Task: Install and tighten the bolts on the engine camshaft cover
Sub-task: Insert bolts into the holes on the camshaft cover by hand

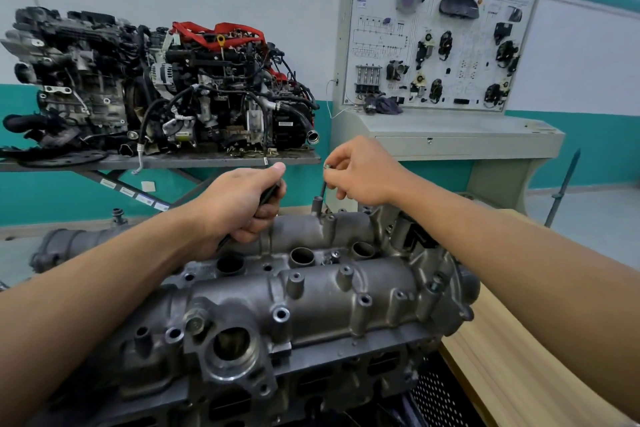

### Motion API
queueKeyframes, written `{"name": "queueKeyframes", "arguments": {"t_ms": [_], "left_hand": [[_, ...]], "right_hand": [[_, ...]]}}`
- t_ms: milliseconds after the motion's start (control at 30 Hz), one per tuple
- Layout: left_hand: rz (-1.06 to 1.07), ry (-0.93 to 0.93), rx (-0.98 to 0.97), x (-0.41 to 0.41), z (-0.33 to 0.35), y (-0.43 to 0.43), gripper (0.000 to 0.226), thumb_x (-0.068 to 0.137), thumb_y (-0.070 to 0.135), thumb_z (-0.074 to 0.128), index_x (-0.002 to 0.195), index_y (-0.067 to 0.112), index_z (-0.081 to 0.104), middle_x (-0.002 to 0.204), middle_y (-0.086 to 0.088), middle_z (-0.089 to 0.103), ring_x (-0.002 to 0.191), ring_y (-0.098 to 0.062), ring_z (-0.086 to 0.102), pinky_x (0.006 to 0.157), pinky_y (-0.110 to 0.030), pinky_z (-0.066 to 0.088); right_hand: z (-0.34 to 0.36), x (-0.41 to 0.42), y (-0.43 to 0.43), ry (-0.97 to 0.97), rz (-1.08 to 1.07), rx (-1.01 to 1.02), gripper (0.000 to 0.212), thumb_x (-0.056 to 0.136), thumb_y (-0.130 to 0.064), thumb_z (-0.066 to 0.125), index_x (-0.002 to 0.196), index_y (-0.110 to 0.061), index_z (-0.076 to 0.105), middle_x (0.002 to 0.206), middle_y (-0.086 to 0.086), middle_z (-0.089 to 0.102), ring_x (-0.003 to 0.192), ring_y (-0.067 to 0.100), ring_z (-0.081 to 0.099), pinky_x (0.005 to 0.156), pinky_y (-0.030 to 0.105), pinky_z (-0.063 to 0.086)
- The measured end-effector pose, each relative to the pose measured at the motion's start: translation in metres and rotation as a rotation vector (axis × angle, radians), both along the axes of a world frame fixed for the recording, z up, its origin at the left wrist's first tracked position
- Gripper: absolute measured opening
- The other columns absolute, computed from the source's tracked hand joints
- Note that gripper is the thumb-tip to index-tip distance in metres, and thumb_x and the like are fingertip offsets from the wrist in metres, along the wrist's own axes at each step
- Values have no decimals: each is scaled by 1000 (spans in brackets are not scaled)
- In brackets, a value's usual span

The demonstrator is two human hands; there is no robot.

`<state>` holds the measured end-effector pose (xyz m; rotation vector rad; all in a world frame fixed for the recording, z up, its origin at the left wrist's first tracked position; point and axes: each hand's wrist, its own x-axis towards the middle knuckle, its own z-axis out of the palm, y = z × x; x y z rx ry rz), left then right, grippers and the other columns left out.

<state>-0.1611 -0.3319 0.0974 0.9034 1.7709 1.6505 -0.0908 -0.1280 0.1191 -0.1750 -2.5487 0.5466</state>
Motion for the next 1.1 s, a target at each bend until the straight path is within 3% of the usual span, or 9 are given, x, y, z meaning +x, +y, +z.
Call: {"name": "queueKeyframes", "arguments": {"t_ms": [200,367,500,567,667,733,867,1033,1100], "left_hand": [[5,19,-5,2,1,0,39,104,46,41,78,18,50,51,2,31,36,-8,21,36,-10,18],[18,38,-12,5,2,0,39,105,45,40,78,18,49,50,2,31,37,-8,20,36,-10,17],[13,41,-13,6,2,-1,39,105,44,39,78,18,49,50,3,30,36,-7,20,37,-9,16],[13,43,-15,7,2,-1,39,105,45,39,78,18,49,50,3,31,37,-8,20,37,-10,16],[16,50,-15,7,2,-1,38,105,44,40,79,18,49,50,3,31,37,-8,20,36,-11,16],[11,46,-12,7,2,-1,38,105,44,40,78,18,49,50,3,31,36,-7,20,36,-11,16],[-2,36,-4,7,2,-1,38,105,44,41,78,18,49,50,2,31,36,-7,21,36,-9,17],[0,46,-8,7,2,0,39,105,44,41,78,18,50,51,2,31,36,-7,21,35,-10,17],[1,41,-7,7,2,0,39,104,45,41,78,18,50,51,2,31,37,-8,21,35,-10,18]], "right_hand": [[-1,0,0,12,2,40,23,85,-8,58,86,12,68,63,15,71,52,4,68,48,18,54],[-3,2,0,-63,58,20,18,85,-6,59,85,9,69,67,15,72,57,6,71,56,30,60],[-4,5,-2,-280,87,223,28,83,-2,56,99,-9,77,89,5,78,84,15,71,77,28,57],[-2,7,-1,-362,97,158,50,81,7,47,121,-13,71,108,1,76,86,5,68,79,16,55],[1,8,0,-381,131,166,72,79,14,34,139,-18,56,119,-7,64,84,-8,54,62,-5,36],[0,8,-2,-412,132,230,64,80,12,35,130,-17,63,114,-4,66,84,-5,57,64,-1,38],[0,7,2,-343,-50,333,41,82,8,44,99,-11,77,99,4,73,96,22,67,73,23,44],[0,9,3,-382,162,175,54,87,10,44,128,-19,64,113,-7,68,79,-12,59,71,7,44],[-1,5,5,-378,184,204,42,91,3,54,127,-16,66,115,-1,71,80,-9,61,75,8,47]]}}
